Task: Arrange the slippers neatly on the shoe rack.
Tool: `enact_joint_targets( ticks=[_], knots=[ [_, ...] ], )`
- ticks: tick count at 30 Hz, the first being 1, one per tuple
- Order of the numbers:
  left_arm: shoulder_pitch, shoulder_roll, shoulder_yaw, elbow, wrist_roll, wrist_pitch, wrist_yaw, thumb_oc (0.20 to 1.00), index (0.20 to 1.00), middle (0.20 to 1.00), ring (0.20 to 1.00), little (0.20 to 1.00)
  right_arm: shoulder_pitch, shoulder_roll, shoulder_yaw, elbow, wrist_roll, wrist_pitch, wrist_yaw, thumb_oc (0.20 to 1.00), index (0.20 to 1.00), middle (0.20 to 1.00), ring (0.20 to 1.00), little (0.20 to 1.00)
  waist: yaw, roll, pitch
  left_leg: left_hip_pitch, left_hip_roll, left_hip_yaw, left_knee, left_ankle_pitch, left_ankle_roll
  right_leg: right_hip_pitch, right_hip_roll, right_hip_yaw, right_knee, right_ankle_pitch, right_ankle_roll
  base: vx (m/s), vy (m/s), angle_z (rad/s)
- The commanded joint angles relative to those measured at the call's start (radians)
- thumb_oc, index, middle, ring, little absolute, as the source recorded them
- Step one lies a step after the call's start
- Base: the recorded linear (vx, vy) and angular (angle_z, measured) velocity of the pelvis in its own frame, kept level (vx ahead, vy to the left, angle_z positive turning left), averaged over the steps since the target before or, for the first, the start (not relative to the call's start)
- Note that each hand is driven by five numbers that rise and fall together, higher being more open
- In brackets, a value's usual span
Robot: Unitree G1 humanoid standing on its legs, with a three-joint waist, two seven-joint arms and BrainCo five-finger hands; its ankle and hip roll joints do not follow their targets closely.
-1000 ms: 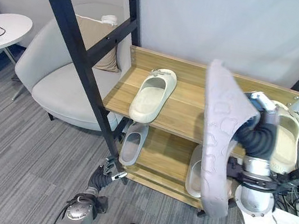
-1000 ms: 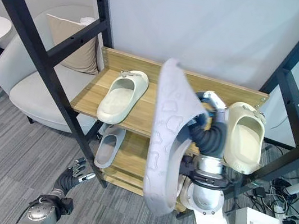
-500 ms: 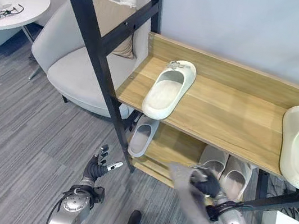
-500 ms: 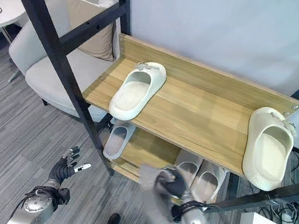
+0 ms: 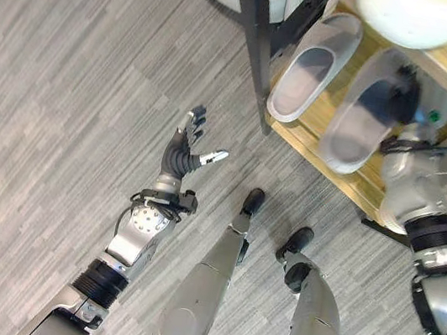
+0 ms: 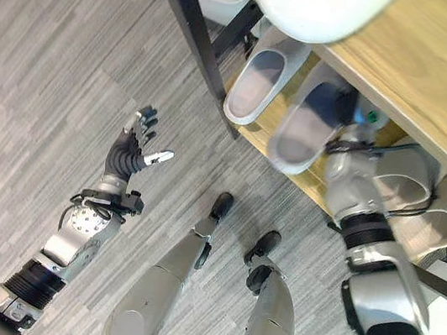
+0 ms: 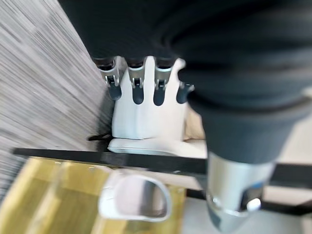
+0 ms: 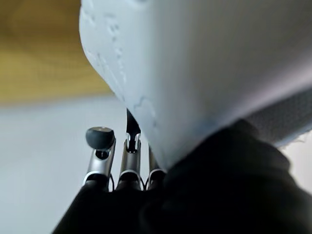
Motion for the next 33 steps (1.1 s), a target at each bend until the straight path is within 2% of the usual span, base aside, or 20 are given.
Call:
enact_joint_targets(
  ticks=[1, 2, 3, 4, 7, 8, 13, 18, 20, 21, 23, 24, 28, 29, 32, 33],
  knots=[
    [0.066, -0.009, -0.004, -0.046, 0.002, -0.076, 0.017, 1.000, 1.000, 1.000, 1.000, 1.000, 0.079, -0.004, 0.051, -0.002, 0.001, 0.014, -0.058, 0.200, 0.200, 0.200, 0.200, 0.200, -0.013, -0.016, -0.134, 0.018, 0.058, -0.034, -0.017, -0.116, -0.063, 0.116, -0.074, 0.052, -0.079, -0.049, 0.144, 0.03, -0.013, 0.10],
    [0.064, -0.008, -0.004, -0.046, 0.002, -0.076, 0.017, 1.000, 1.000, 1.000, 1.000, 1.000, 0.076, -0.003, 0.051, 0.000, 0.001, 0.014, -0.060, 0.200, 0.200, 0.200, 0.200, 0.200, -0.010, -0.012, -0.128, 0.006, 0.056, -0.033, -0.016, -0.090, -0.059, 0.107, -0.076, 0.043, -0.082, -0.025, 0.138, 0.03, -0.012, 0.09],
    [0.059, -0.010, -0.005, -0.047, 0.003, -0.078, 0.022, 1.000, 1.000, 1.000, 1.000, 1.000, 0.066, -0.003, 0.057, 0.011, 0.001, 0.017, -0.064, 0.200, 0.200, 0.200, 0.200, 0.200, -0.009, -0.013, -0.127, -0.001, 0.055, -0.033, -0.015, -0.091, -0.059, 0.100, -0.076, 0.043, -0.081, -0.025, 0.139, 0.02, -0.008, 0.08],
    [0.045, -0.013, -0.010, -0.051, 0.005, -0.078, 0.032, 1.000, 1.000, 1.000, 1.000, 1.000, 0.044, 0.003, 0.065, 0.035, 0.006, 0.027, -0.074, 0.200, 0.200, 0.200, 0.200, 0.200, -0.008, -0.019, -0.130, -0.002, 0.055, -0.037, -0.014, -0.119, -0.062, 0.096, -0.072, 0.050, -0.076, -0.051, 0.147, 0.11, -0.052, 0.04],
    [0.005, -0.031, -0.029, -0.042, 0.010, -0.081, 0.054, 1.000, 1.000, 1.000, 1.000, 1.000, -0.004, 0.028, 0.091, 0.104, 0.027, 0.039, -0.092, 0.200, 0.200, 0.200, 0.200, 0.200, -0.006, -0.015, -0.124, -0.022, 0.046, -0.042, -0.001, -0.128, -0.058, 0.072, -0.075, 0.055, -0.057, -0.064, 0.144, 0.04, -0.016, -0.01],
    [-0.014, -0.041, -0.039, -0.039, 0.006, -0.082, 0.066, 1.000, 1.000, 1.000, 1.000, 1.000, -0.023, 0.057, 0.106, 0.147, 0.048, 0.051, -0.093, 1.000, 1.000, 1.000, 1.000, 1.000, -0.005, -0.012, -0.121, -0.026, 0.041, -0.045, 0.002, -0.132, -0.056, 0.066, -0.076, 0.057, -0.050, -0.070, 0.141, 0.00, 0.000, 0.00],
    [-0.049, -0.051, -0.051, -0.040, 0.012, -0.084, 0.087, 1.000, 1.000, 1.000, 1.000, 1.000, -0.051, 0.116, 0.119, 0.208, 0.074, 0.065, -0.089, 1.000, 1.000, 1.000, 1.000, 1.000, -0.009, -0.013, -0.119, -0.026, 0.038, -0.045, 0.000, -0.136, -0.052, 0.065, -0.075, 0.059, -0.050, -0.075, 0.138, 0.00, 0.000, 0.00],
    [-0.071, -0.058, -0.057, -0.046, 0.021, -0.078, 0.106, 1.000, 1.000, 1.000, 1.000, 1.000, -0.047, 0.193, 0.101, 0.257, 0.162, 0.046, -0.104, 1.000, 1.000, 1.000, 1.000, 1.000, -0.020, -0.008, -0.110, -0.008, 0.033, -0.038, -0.003, -0.144, -0.046, 0.075, -0.075, 0.071, -0.057, -0.073, 0.136, -0.01, 0.020, -0.01],
    [-0.078, -0.065, -0.065, -0.043, 0.021, -0.069, 0.114, 1.000, 1.000, 1.000, 1.000, 1.000, -0.019, 0.249, 0.038, 0.235, 0.273, 0.002, -0.143, 1.000, 1.000, 1.000, 1.000, 1.000, -0.030, -0.008, -0.107, 0.001, 0.031, -0.032, 0.001, -0.149, -0.043, 0.082, -0.074, 0.081, -0.055, -0.075, 0.133, -0.03, 0.077, -0.09],
    [-0.083, -0.070, -0.066, -0.041, 0.019, -0.062, 0.122, 1.000, 1.000, 1.000, 1.000, 1.000, 0.007, 0.290, -0.030, 0.209, 0.386, -0.048, -0.181, 1.000, 1.000, 1.000, 1.000, 1.000, -0.037, -0.006, -0.105, 0.009, 0.031, -0.031, -0.001, -0.153, -0.040, 0.085, -0.073, 0.086, -0.057, -0.074, 0.132, -0.02, 0.064, -0.12],
    [-0.081, -0.070, -0.063, -0.043, 0.019, -0.056, 0.126, 1.000, 1.000, 1.000, 1.000, 1.000, 0.048, 0.340, -0.094, 0.161, 0.498, -0.107, -0.215, 1.000, 1.000, 1.000, 1.000, 1.000, -0.044, -0.006, -0.102, 0.019, 0.032, -0.027, -0.002, -0.157, -0.037, 0.092, -0.071, 0.091, -0.059, -0.073, 0.131, -0.01, 0.047, -0.13],
    [-0.071, -0.067, -0.061, -0.039, 0.020, -0.050, 0.122, 1.000, 1.000, 1.000, 1.000, 1.000, 0.090, 0.376, -0.124, 0.126, 0.566, -0.145, -0.215, 1.000, 1.000, 1.000, 1.000, 1.000, -0.047, -0.008, -0.100, 0.027, 0.031, -0.021, -0.002, -0.161, -0.035, 0.099, -0.070, 0.095, -0.062, -0.073, 0.131, -0.02, 0.029, -0.11],
    [-0.041, -0.058, -0.052, -0.037, 0.007, -0.041, 0.103, 1.000, 1.000, 1.000, 1.000, 1.000, 0.152, 0.446, -0.153, 0.119, 0.720, -0.220, -0.163, 1.000, 1.000, 1.000, 1.000, 1.000, -0.052, -0.010, -0.096, 0.030, 0.032, -0.017, 0.000, -0.164, -0.034, 0.102, -0.070, 0.097, -0.060, -0.070, 0.128, -0.02, 0.001, -0.07],
    [-0.041, -0.057, -0.052, -0.038, 0.007, -0.041, 0.102, 1.000, 1.000, 1.000, 1.000, 1.000, 0.152, 0.446, -0.152, 0.121, 0.722, -0.222, -0.162, 1.000, 1.000, 1.000, 1.000, 1.000, -0.051, -0.011, -0.096, 0.029, 0.032, -0.017, 0.001, -0.164, -0.034, 0.102, -0.070, 0.098, -0.060, -0.070, 0.128, -0.02, -0.009, -0.04],
    [-0.021, -0.051, -0.050, -0.042, -0.012, -0.037, 0.082, 1.000, 1.000, 1.000, 1.000, 1.000, 0.152, 0.486, -0.173, 0.153, 0.894, -0.293, -0.107, 1.000, 1.000, 1.000, 1.000, 1.000, -0.046, -0.006, -0.094, 0.028, 0.032, -0.015, 0.003, -0.164, -0.034, 0.098, -0.071, 0.098, -0.057, -0.070, 0.127, 0.00, 0.000, 0.00],
    [-0.020, -0.051, -0.050, -0.043, -0.012, -0.036, 0.081, 1.000, 1.000, 1.000, 1.000, 1.000, 0.151, 0.485, -0.172, 0.156, 0.897, -0.296, -0.105, 1.000, 1.000, 1.000, 1.000, 1.000, -0.045, -0.007, -0.094, 0.028, 0.032, -0.014, 0.003, -0.164, -0.034, 0.098, -0.071, 0.098, -0.057, -0.070, 0.127, 0.00, 0.000, 0.00]
  ],
)
